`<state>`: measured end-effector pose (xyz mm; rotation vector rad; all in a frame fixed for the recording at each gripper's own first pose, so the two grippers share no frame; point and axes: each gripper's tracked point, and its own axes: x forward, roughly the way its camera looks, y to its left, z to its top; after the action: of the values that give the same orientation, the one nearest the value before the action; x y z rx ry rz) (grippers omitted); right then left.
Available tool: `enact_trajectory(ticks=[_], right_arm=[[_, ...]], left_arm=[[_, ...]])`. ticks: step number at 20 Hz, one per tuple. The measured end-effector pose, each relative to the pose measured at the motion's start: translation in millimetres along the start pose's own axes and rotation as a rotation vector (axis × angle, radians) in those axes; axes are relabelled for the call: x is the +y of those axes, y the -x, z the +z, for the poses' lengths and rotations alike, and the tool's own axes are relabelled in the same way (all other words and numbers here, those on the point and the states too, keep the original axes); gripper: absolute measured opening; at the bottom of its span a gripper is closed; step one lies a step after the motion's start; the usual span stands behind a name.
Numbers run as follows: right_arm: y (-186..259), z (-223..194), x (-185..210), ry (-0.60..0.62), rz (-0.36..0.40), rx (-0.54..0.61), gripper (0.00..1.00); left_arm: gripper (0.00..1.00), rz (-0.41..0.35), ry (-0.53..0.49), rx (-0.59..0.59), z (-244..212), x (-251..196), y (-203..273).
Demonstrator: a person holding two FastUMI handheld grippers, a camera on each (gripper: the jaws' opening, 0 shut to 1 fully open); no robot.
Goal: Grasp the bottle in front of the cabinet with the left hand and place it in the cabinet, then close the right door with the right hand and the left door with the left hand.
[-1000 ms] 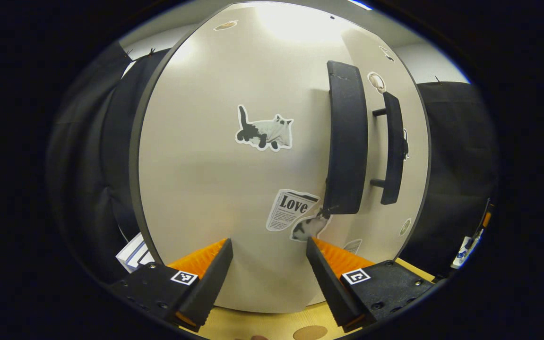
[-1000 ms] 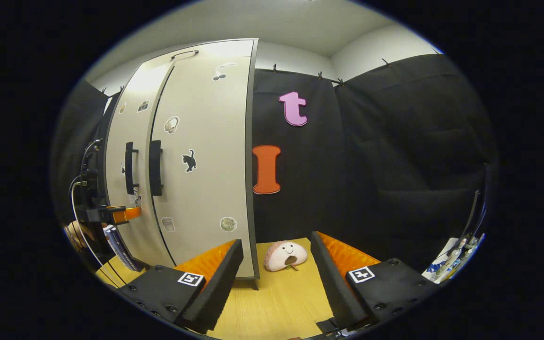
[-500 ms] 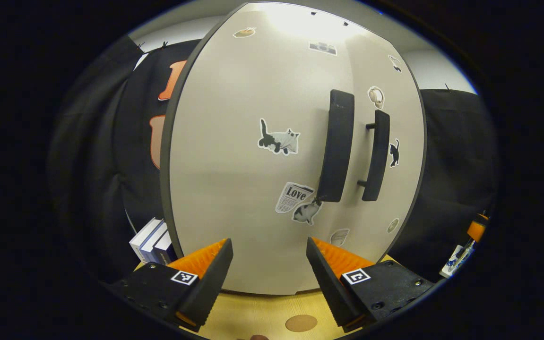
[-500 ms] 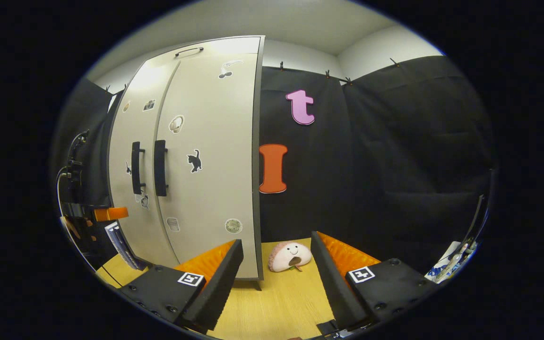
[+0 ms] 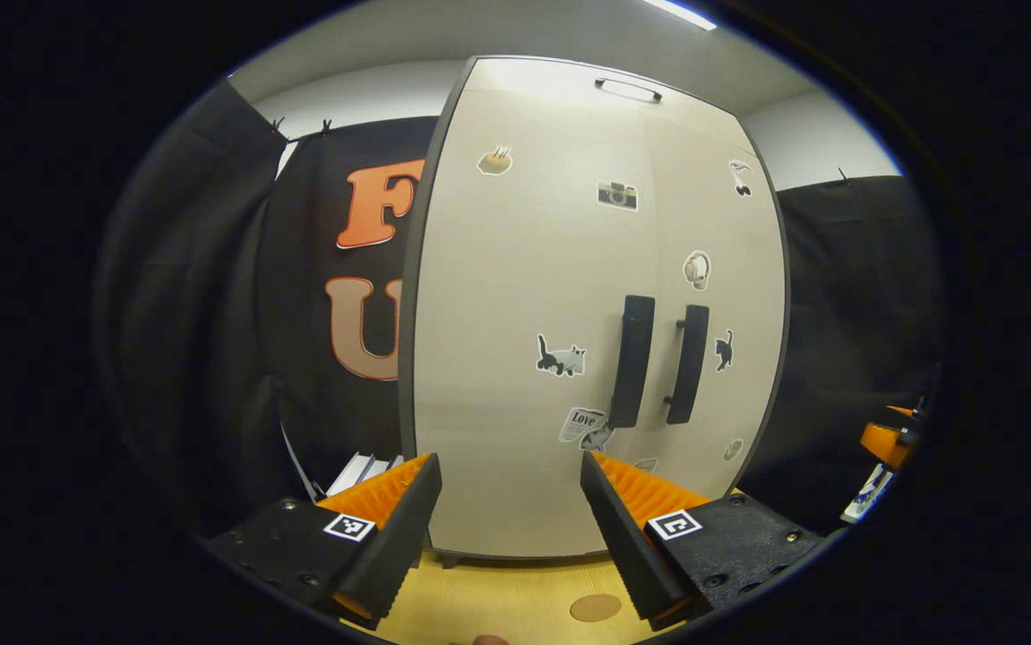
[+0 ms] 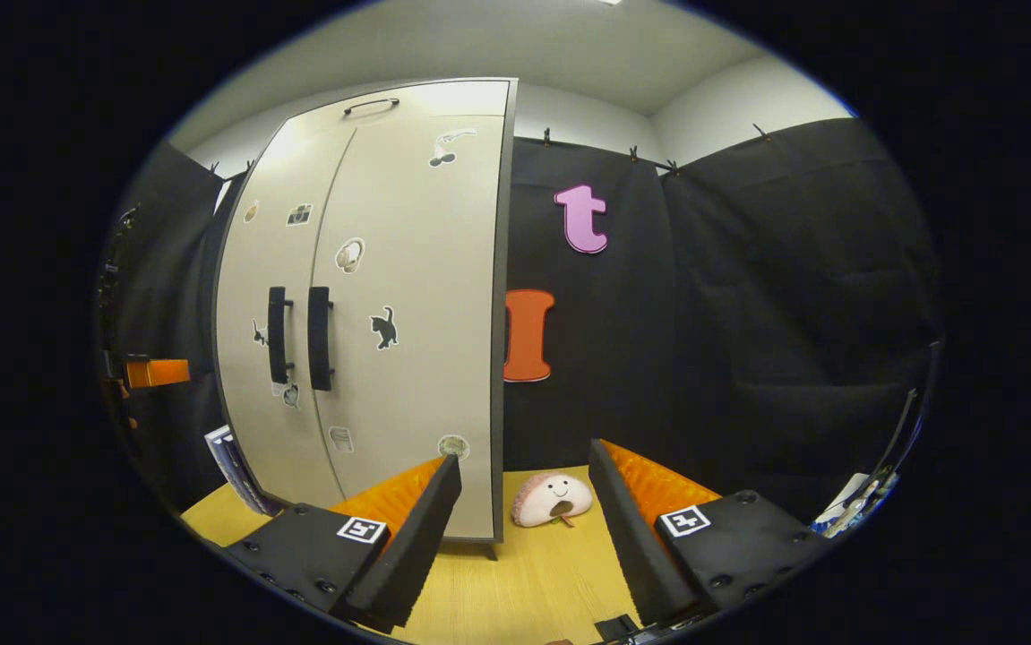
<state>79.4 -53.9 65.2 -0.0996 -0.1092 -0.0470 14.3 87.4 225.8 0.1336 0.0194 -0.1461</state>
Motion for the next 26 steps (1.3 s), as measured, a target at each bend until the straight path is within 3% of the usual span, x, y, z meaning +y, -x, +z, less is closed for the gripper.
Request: enact_trajectory(ticks=[11,26], right_arm=[[28.5,20.7,2.9,0.014,0.032,0.022,0.95],[27.7,20.4,1.4,0.007,0.027,0.023,0.95]], left_arm=[[0.95,-0.001,0.034,-0.070,49.5,22.8,67.3],[0.96,0.025,0.023,-0.084,51.2,39.3,72.7]])
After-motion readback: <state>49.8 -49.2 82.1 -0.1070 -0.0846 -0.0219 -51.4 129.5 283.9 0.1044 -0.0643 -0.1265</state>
